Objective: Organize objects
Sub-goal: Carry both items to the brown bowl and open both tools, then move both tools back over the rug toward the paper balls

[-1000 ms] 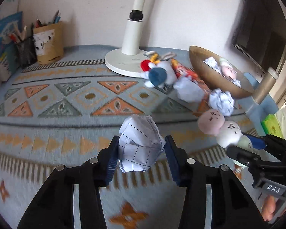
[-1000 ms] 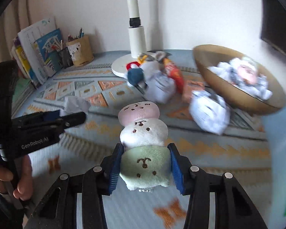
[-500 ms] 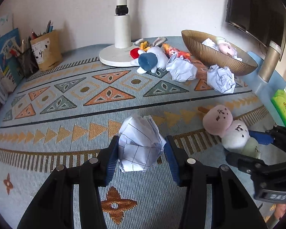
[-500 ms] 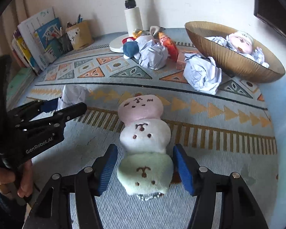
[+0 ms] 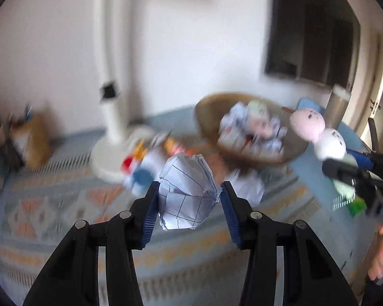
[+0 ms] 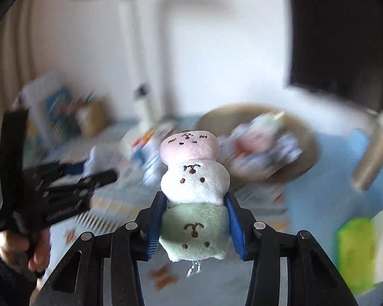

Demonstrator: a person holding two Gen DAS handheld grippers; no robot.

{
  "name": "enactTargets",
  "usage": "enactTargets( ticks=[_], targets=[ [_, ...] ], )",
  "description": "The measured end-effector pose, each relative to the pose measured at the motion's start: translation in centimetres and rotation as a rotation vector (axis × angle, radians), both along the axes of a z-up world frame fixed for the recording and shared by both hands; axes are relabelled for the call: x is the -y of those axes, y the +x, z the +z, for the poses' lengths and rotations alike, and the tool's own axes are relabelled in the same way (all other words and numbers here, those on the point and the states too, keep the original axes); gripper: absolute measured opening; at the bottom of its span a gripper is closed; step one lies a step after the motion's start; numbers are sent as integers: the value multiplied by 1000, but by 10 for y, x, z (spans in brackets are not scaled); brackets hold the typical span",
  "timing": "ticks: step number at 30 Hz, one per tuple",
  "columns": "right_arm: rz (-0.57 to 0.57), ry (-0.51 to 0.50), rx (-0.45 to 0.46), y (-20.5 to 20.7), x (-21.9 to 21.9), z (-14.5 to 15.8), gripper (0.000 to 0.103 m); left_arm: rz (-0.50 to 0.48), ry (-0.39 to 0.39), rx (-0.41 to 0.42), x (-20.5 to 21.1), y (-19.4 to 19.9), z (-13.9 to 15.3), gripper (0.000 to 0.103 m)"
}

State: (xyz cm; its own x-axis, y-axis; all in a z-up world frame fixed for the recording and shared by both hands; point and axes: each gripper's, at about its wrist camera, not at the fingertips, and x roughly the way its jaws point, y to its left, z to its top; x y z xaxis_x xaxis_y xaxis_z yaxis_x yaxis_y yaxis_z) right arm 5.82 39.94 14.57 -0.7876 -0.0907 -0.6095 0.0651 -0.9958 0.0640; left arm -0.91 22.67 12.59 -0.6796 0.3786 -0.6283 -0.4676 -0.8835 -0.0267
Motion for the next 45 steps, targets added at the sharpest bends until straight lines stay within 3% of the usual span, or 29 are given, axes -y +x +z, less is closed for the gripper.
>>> enactTargets(
  ticks=[4, 9, 12, 14, 17, 21, 25, 31, 33, 34, 39, 42, 45],
  targets=[
    [-182, -58, -33, -34, -55, 18, 45, -45, 23, -9, -46, -41, 14, 45],
    [-326, -125, -6, -85, -102, 11, 45, -96, 33, 39, -96, -93, 9, 46],
    [-380, -147, -4, -111, -118, 2, 48, -105, 44, 32, -119, -108, 4, 61],
    [-395, -145, 28, -127, -127, -7, 57, -109, 44, 64, -125, -116, -2, 87],
    [-389, -178, 72, -133, -136, -18, 57, -101, 58, 54, -120, -110, -5, 87],
    [-378, -214, 68, -119, -142, -21, 57, -84, 74, 91, -101, -98, -5, 87],
    [-344, -249, 87, -103, -134, -20, 57, -90, 185, 163, -67, -85, 4, 87],
    [-241, -221, 74, -72, -88, -10, 61, 53, 223, 101, 14, -35, 24, 89],
    [-204, -229, 70, -56, -73, -13, 65, 141, 195, 63, 43, -17, 22, 103],
    [-188, -225, 74, -50, -63, -16, 65, 173, 187, 49, 53, -11, 20, 102],
    [-134, -126, 104, -26, -20, -43, 65, 341, 137, 59, 105, 14, -23, 102],
    [-115, -47, 85, -16, -1, -69, 65, 398, 99, 97, 120, 17, -59, 102],
    [-95, 2, 103, -16, 10, -90, 65, 414, 85, 111, 125, 18, -78, 102]
  ],
)
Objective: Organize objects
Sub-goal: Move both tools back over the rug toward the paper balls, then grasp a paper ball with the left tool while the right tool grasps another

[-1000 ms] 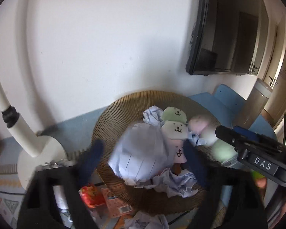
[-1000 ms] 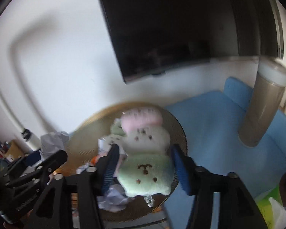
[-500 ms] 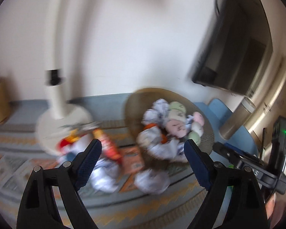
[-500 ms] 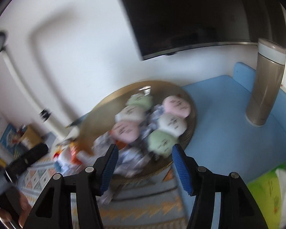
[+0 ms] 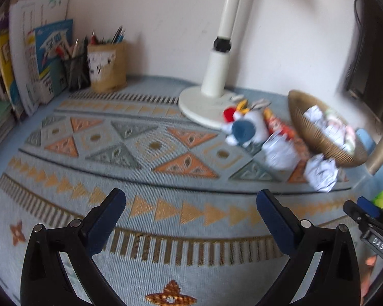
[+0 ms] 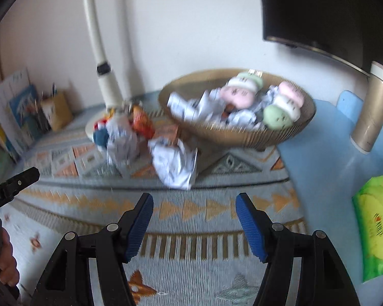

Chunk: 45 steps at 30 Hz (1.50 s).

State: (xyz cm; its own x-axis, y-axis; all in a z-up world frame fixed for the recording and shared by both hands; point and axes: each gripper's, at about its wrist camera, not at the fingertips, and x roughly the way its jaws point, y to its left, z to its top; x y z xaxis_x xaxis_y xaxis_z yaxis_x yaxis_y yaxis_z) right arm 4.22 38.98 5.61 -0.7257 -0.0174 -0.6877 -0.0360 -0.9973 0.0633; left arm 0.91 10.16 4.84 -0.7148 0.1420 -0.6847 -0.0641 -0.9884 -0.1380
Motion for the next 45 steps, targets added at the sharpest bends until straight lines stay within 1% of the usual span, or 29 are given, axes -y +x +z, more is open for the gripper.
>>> enactTargets(
  ticks=[4, 7, 10, 11, 13, 15, 19, 21, 24, 26, 28, 31, 33, 35, 37, 39, 41, 43, 44, 45],
  targets=[
    [21, 11, 11, 0, 5, -13, 65, 8, -19, 12, -2, 1, -13, 102],
    [10, 37, 14, -3, 9, -17, 68, -15, -34, 17, -9, 2, -15, 102],
    [6, 64, 28, -6, 13, -18, 68, -40, -68, 25, -17, 2, -17, 102],
    [10, 61, 27, -6, 13, -18, 69, -44, -73, 25, -18, 2, -17, 102],
    [17, 41, 25, -5, 11, -18, 80, -50, -75, 28, -19, 2, -17, 102],
    [8, 28, 21, -5, 8, -16, 85, -55, -68, 27, -19, 3, -17, 102],
    [6, -12, 30, -7, 2, -17, 85, -71, -86, 30, -23, 3, -17, 102],
    [-1, -21, 27, -7, 1, -16, 85, -84, -105, 24, -27, 5, -17, 102],
    [3, -29, 34, -7, 1, -17, 86, -115, -109, 31, -31, 4, -15, 102],
    [21, -53, 49, -9, -1, -17, 86, -150, -85, 56, -31, -1, -13, 102],
    [55, -107, 81, -12, -3, -19, 86, -199, -11, 96, -34, -11, -8, 102],
    [60, -194, 150, -23, -7, -20, 86, -281, 80, 124, -45, -32, 4, 102],
    [47, -215, 205, -36, -8, -19, 86, -311, 103, 133, -57, -52, 8, 102],
    [52, -206, 228, -52, -7, -20, 86, -318, 93, 137, -70, -69, 6, 102],
    [42, -178, 212, -69, -7, -21, 86, -333, 96, 143, -81, -82, 2, 102],
    [47, -182, 183, -79, -7, -21, 85, -354, 131, 173, -90, -94, -5, 101],
    [66, -182, 156, -83, -5, -20, 81, -368, 169, 187, -96, -101, -10, 100],
    [93, -157, 127, -86, 2, -20, 75, -374, 192, 193, -102, -107, -15, 95],
    [98, -145, 118, -87, 5, -20, 73, -377, 194, 198, -105, -109, -17, 89],
    [102, -129, 112, -89, 8, -21, 69, -378, 191, 205, -109, -112, -20, 83]
  ],
)
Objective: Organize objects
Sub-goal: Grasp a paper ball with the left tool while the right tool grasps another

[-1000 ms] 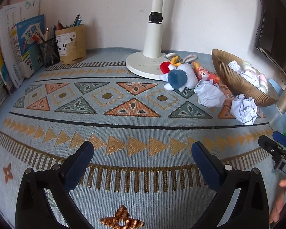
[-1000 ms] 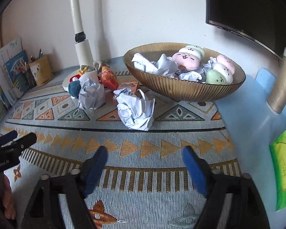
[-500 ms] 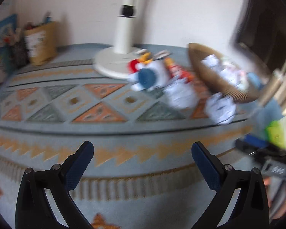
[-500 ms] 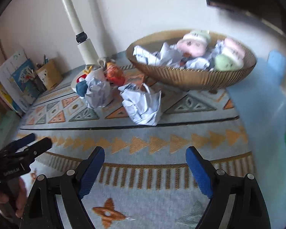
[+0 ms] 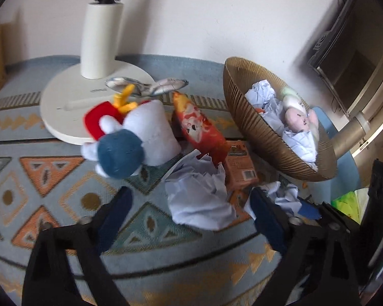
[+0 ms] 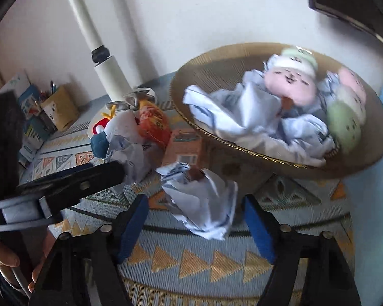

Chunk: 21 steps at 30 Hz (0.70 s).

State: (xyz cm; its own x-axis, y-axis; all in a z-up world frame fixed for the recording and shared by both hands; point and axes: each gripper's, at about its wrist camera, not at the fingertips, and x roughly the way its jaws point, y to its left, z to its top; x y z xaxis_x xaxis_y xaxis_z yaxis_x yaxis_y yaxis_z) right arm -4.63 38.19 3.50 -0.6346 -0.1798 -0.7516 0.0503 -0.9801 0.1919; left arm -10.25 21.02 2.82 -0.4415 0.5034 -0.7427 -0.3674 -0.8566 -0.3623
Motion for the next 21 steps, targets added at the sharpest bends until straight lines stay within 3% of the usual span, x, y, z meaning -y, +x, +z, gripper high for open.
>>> enactTargets(
  ticks=[4, 6, 14, 21],
  targets=[
    [-4, 48, 1, -6, 7, -8, 53, 10, -3, -12, -6, -2, -4, 71],
    [2, 53, -6, -5, 7, -8, 46, -2, 6, -11, -6, 0, -3, 45],
    [4, 85, -86, 17, 10, 8, 42, -8, -10, -43, 15, 38, 10, 43],
    [130, 53, -77, 73, 12, 18, 43, 136, -202, -128, 73, 106, 12, 43]
  ],
)
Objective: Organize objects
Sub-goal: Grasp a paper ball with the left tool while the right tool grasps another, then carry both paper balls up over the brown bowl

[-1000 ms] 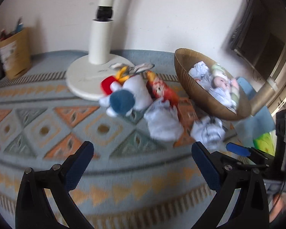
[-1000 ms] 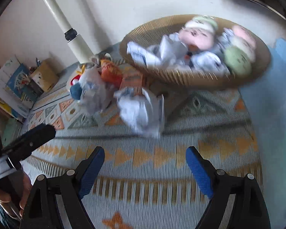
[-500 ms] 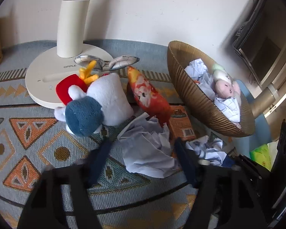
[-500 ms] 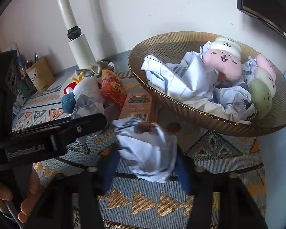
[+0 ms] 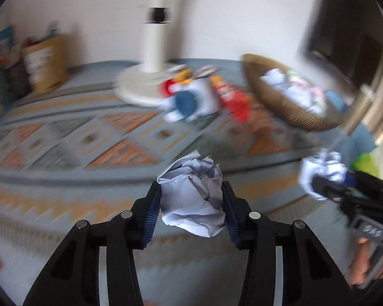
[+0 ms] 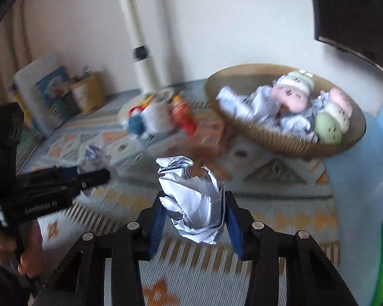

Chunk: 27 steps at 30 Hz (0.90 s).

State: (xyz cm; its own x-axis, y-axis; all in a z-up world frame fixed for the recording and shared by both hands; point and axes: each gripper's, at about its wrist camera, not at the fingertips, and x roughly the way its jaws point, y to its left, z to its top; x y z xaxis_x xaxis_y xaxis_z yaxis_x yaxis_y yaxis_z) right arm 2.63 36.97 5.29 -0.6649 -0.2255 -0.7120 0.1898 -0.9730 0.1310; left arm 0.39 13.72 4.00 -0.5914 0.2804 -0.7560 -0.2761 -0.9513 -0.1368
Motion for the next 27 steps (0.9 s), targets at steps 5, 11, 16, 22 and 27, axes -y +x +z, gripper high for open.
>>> enactTargets(
  ticks=[5, 11, 16, 22, 27],
  targets=[
    [15, 7, 45, 16, 10, -17, 43, 102, 19, -1, 32, 14, -10, 43],
    [3, -21, 99, 28, 10, -27, 49, 117, -11, -65, 28, 18, -10, 43],
    [-31, -117, 151, 26, 2, -31, 67, 86, -36, -80, 21, 22, -9, 45],
    [-75, -182, 178, 21, 1, -32, 67, 102, -17, -71, 25, 23, -10, 45],
    [-78, -83, 138, 20, 13, -29, 47, 87, -38, -73, 19, 25, -10, 45]
  ],
)
